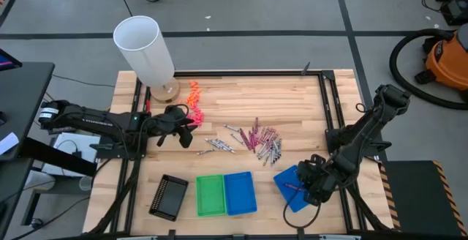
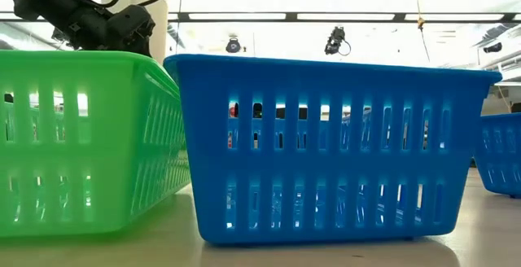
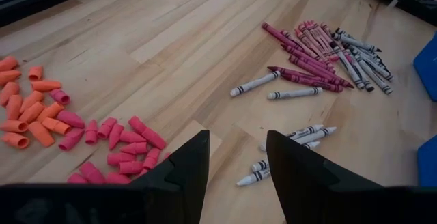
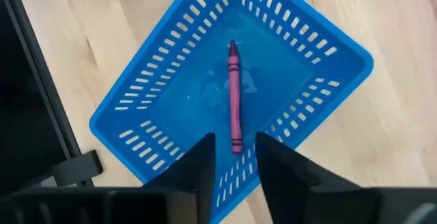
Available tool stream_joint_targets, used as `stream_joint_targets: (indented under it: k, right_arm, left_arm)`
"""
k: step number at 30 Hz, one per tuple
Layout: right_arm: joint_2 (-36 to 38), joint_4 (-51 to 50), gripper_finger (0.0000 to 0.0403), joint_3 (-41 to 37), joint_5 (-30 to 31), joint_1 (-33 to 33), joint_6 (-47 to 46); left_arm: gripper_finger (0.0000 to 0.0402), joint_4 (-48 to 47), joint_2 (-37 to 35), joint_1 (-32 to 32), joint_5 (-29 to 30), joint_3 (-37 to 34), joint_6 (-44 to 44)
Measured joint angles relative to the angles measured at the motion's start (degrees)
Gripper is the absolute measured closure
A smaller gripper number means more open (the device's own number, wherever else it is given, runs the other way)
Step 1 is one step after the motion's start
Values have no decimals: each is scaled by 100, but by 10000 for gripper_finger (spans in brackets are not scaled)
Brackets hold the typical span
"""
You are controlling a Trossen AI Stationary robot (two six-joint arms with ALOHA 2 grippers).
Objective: Sort crayons
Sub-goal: Put the black crayon into the left blue bin
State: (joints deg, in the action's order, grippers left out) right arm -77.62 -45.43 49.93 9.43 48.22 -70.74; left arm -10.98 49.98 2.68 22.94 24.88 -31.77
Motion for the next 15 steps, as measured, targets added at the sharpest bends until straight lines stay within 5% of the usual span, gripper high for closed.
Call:
stream_joint_targets:
  k: [15]
  right_arm:
    - [133,-26,268,63,807,-1440,2165]
  left_arm:
    - [246,10,0,0,0,0,93]
